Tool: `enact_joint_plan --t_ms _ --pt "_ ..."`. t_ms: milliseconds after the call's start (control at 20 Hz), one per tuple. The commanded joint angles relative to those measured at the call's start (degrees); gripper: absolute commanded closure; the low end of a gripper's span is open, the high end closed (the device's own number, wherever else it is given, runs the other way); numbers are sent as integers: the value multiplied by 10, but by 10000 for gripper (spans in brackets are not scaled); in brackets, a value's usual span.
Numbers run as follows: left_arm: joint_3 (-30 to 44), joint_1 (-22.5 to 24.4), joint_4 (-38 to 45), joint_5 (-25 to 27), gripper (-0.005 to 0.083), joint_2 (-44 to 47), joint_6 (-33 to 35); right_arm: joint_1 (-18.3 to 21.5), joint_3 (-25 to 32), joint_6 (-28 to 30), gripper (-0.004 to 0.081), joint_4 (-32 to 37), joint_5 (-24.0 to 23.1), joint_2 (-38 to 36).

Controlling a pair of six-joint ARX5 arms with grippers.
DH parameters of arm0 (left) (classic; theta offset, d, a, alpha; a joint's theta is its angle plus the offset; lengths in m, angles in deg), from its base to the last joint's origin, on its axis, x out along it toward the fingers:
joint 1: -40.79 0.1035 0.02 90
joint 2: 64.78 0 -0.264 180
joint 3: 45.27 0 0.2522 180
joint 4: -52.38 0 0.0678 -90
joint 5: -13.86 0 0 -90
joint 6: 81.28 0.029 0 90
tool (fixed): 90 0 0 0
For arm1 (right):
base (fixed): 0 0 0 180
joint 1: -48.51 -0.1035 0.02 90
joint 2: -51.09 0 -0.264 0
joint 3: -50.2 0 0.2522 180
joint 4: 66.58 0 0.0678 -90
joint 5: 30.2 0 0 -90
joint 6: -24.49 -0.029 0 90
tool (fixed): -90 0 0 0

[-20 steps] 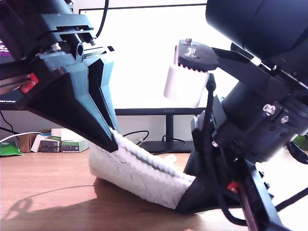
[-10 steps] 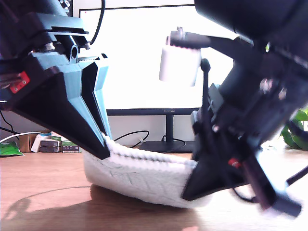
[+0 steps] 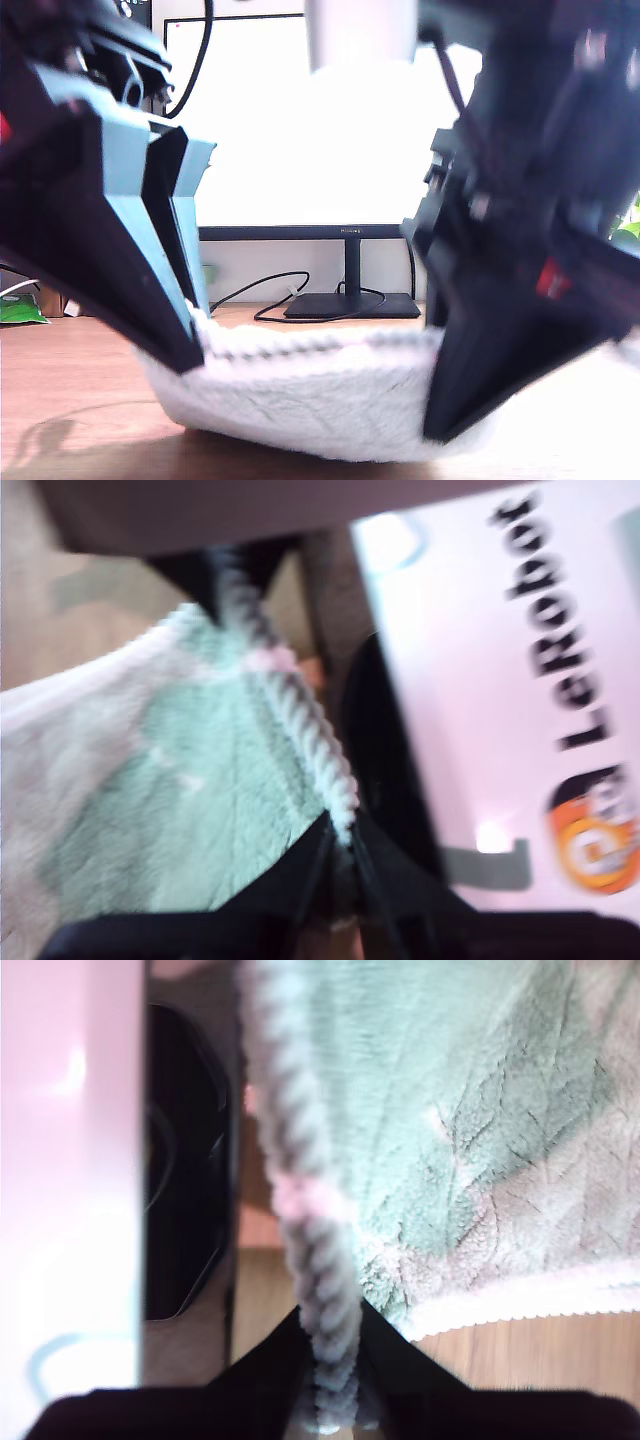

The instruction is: Fold the tea towel to a neat square and place it to the right

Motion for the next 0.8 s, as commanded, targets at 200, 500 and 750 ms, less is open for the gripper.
enact_joint_plan --t_ms 200,500,750 --pt "-2 -43 -37 -24 797 -1 -46 -15 -22 -37 782 -101 63 -32" --pt "-2 -79 -61 -28 797 3 -87 -44 -22 -63 782 -166 88 -49" --pt "-2 -44 -34 -18 797 5 -79 -23 -22 -63 782 -160 82 -50"
